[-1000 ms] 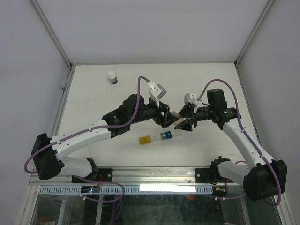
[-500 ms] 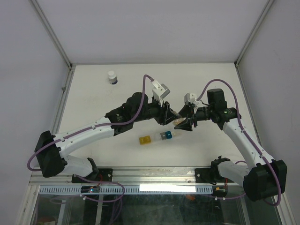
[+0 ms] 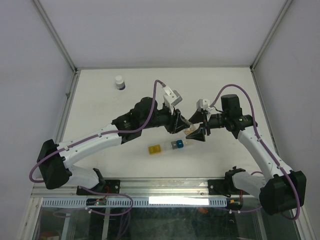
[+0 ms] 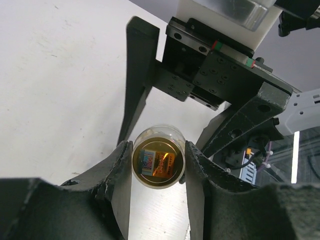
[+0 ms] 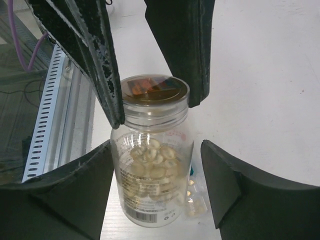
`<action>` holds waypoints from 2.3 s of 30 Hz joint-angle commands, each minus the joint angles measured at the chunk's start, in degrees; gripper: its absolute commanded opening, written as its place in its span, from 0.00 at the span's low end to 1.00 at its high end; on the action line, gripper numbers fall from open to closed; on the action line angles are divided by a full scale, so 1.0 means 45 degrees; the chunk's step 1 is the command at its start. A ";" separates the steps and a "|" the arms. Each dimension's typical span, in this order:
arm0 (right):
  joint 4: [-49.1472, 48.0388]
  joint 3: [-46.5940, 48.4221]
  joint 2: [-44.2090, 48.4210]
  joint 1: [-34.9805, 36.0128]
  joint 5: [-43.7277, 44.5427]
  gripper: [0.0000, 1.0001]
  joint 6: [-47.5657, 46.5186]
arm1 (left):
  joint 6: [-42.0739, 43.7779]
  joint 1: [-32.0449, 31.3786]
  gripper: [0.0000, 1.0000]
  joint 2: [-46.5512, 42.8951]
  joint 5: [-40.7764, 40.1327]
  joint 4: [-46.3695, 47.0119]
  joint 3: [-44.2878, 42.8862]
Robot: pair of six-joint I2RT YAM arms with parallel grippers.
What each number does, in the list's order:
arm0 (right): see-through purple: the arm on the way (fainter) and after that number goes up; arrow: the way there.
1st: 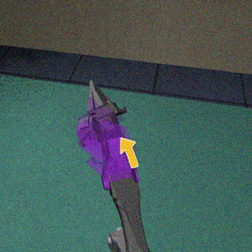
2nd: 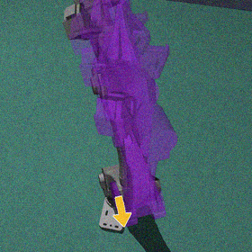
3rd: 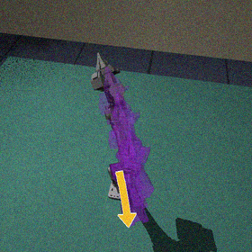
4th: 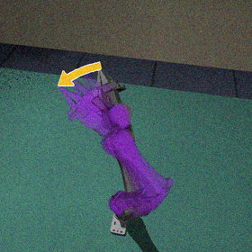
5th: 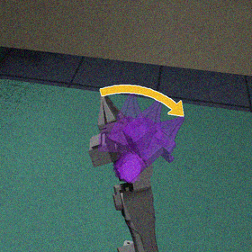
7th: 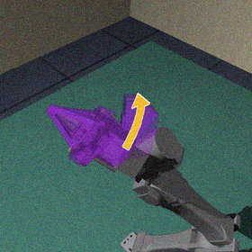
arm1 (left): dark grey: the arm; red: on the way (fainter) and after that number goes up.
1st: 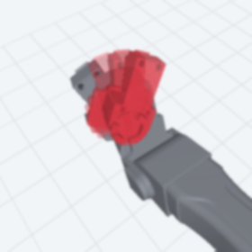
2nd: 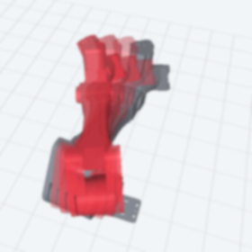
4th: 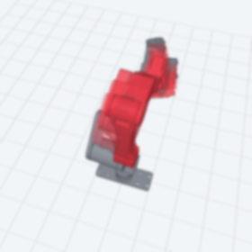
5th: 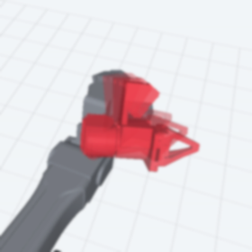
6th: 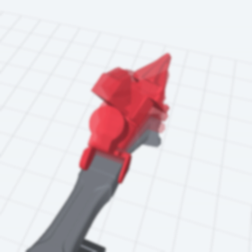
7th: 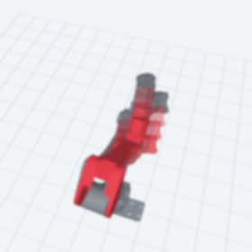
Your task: Sort the pills into containers
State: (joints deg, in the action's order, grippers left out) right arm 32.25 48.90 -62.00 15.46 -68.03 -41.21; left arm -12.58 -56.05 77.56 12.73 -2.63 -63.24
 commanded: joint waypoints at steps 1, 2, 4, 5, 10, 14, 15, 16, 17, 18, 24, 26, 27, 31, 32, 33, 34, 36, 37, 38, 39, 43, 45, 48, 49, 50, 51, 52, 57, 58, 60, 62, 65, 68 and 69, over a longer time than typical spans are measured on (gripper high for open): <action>-0.0520 0.0206 0.0379 -0.0052 -0.0303 0.78 0.0153 | 0.0431 0.0182 0.00 -0.0255 0.0774 0.0226 -0.0365; -0.0523 0.0214 0.0379 -0.0057 -0.0316 0.84 0.0154 | 0.0403 0.0231 0.00 -0.0262 0.0739 0.0228 -0.0344; -0.0526 0.0207 0.0379 -0.0053 -0.0312 0.97 0.0173 | 0.0403 0.0347 0.00 -0.0325 0.0707 0.0215 -0.0232; -0.0526 0.0207 0.0396 -0.0057 -0.0312 0.99 0.0174 | 0.0431 0.0400 0.00 -0.0354 0.0706 0.0222 -0.0166; -0.0544 0.0206 0.0497 -0.0113 -0.0274 1.00 0.0203 | 0.0666 0.1031 0.00 -0.0665 0.0361 -0.0010 0.0302; -0.0716 0.0153 0.0657 -0.0256 -0.0312 1.00 0.0378 | 0.0919 0.1994 0.00 -0.0963 0.0170 -0.0338 0.0797; -0.0799 0.0136 0.0694 -0.0285 -0.0290 1.00 0.0446 | 0.1013 0.2232 0.00 -0.0997 0.0109 -0.0477 0.0869; -0.0939 0.0085 0.0743 -0.0334 -0.0248 1.00 0.0532 | 0.1117 0.2428 0.00 -0.1028 0.0006 -0.0629 0.0914; -0.1054 0.0057 0.0781 -0.0368 -0.0209 1.00 0.0619 | 0.1243 0.2655 0.00 -0.1035 -0.0107 -0.0758 0.0949; -0.1112 0.0019 0.0815 -0.0397 -0.0197 1.00 0.0701 | 0.1366 0.2938 0.00 -0.0989 -0.0250 -0.0877 0.0949; -0.1301 -0.0060 0.0809 -0.0447 -0.0217 1.00 0.0885 | 0.1790 0.4546 0.00 0.0573 -0.1851 -0.1594 -0.0565; -0.1343 -0.0077 0.0813 -0.0458 -0.0216 1.00 0.0914 | 0.1849 0.5154 0.00 0.1847 -0.2209 -0.1823 -0.1722; -0.1361 -0.0078 0.0819 -0.0457 -0.0215 1.00 0.0916 | 0.1908 0.5379 0.00 0.2729 -0.2427 -0.2042 -0.2398; -0.1412 -0.0103 0.0847 -0.0539 -0.0224 1.00 0.0969 | 0.2553 0.6044 0.00 0.5752 -0.3041 -0.3062 -0.5673; -0.1423 -0.0096 0.0847 -0.0533 -0.0233 1.00 0.0974 | 0.2846 0.6156 0.00 0.6524 -0.3173 -0.3455 -0.6637; -0.1434 -0.0100 0.0847 -0.0559 -0.0234 1.00 0.0974 | 0.3114 0.6239 0.00 0.7429 -0.3270 -0.3992 -0.7837; -0.1443 -0.0120 0.0857 -0.0567 -0.0227 1.00 0.0974 | 0.3377 0.6326 0.00 0.8223 -0.3319 -0.4565 -0.9053; -0.1444 -0.0113 0.0867 -0.0599 -0.0206 1.00 0.0975 | 0.3788 0.6367 0.00 0.9849 -0.3416 -0.5594 -1.1461; -0.1444 -0.0122 0.0867 -0.0613 -0.0201 1.00 0.0975 | 0.3947 0.6368 0.00 1.0437 -0.3471 -0.5898 -1.2351; -0.1449 -0.0125 0.0867 -0.0623 -0.0200 1.00 0.0974 | 0.4048 0.6363 0.00 1.0984 -0.3500 -0.6099 -1.3138; -0.1445 -0.0126 0.0857 -0.0638 -0.0198 1.00 0.0974 | 0.4148 0.6362 0.00 1.1404 -0.3545 -0.6178 -1.3749; -0.1444 -0.0128 0.0828 -0.0643 -0.0189 1.00 0.0960 | 0.4335 0.6362 0.00 1.2529 -0.3553 -0.6192 -1.5252; -0.1444 -0.0126 0.0828 -0.0634 -0.0207 1.00 0.0947 | 0.4325 0.6365 0.01 1.2911 -0.3522 -0.6192 -1.5623; -0.1444 -0.0121 0.0828 -0.0643 -0.0197 1.00 0.0939 | 0.4254 0.6362 0.06 1.3321 -0.3430 -0.6120 -1.5934; -0.1429 -0.0125 0.0828 -0.0660 -0.0200 1.00 0.0955 | 0.4228 0.6362 0.08 1.3405 -0.3385 -0.6073 -1.5962; -0.1430 -0.0125 0.0845 -0.0663 -0.0195 1.00 0.0950 | 0.4207 0.6362 0.10 1.3482 -0.3360 -0.6026 -1.5950; -0.1425 -0.0126 0.0847 -0.0680 -0.0205 1.00 0.0940 | 0.4178 0.6362 0.13 1.3565 -0.3306 -0.6003 -1.5947; -0.1425 -0.0126 0.0847 -0.0680 -0.0213 1.00 0.0953 | 0.4159 0.6372 0.17 1.3651 -0.3299 -0.5983 -1.5956; -0.1424 -0.0132 0.0852 -0.0758 -0.0271 1.00 0.0957 | 0.3810 0.6362 0.26 1.3782 -0.3036 -0.5987 -1.5956; -0.1424 -0.0126 0.0863 -0.0760 -0.0282 1.00 0.0965 | 0.3701 0.6362 0.33 1.3754 -0.3011 -0.5978 -1.5984; -0.1424 -0.0127 0.0848 -0.0779 -0.0273 1.00 0.0984 | 0.3488 0.6346 0.47 1.3593 -0.2988 -0.5978 -1.6021; -0.1439 -0.0126 0.0857 -0.0790 -0.0292 1.00 0.0989 | 0.3219 0.6343 0.60 1.3240 -0.2907 -0.5976 -1.6034; -0.1453 -0.0127 0.0811 -0.0800 -0.0329 1.00 0.1013 | 0.2843 0.6343 0.69 1.2469 -0.2593 -0.5978 -1.5936; -0.1507 -0.0145 0.0828 -0.0834 -0.0385 1.00 0.1084 | 0.2673 0.6344 0.73 1.1508 -0.2023 -0.5949 -1.5446; -0.1545 -0.0160 0.0828 -0.0865 -0.0431 1.00 0.1166 | 0.2636 0.6328 0.74 1.1062 -0.1740 -0.5929 -1.5078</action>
State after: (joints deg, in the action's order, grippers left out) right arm 28.08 47.92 -59.51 12.19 -68.20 -37.23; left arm 1.72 -27.03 139.35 0.21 -32.01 -132.16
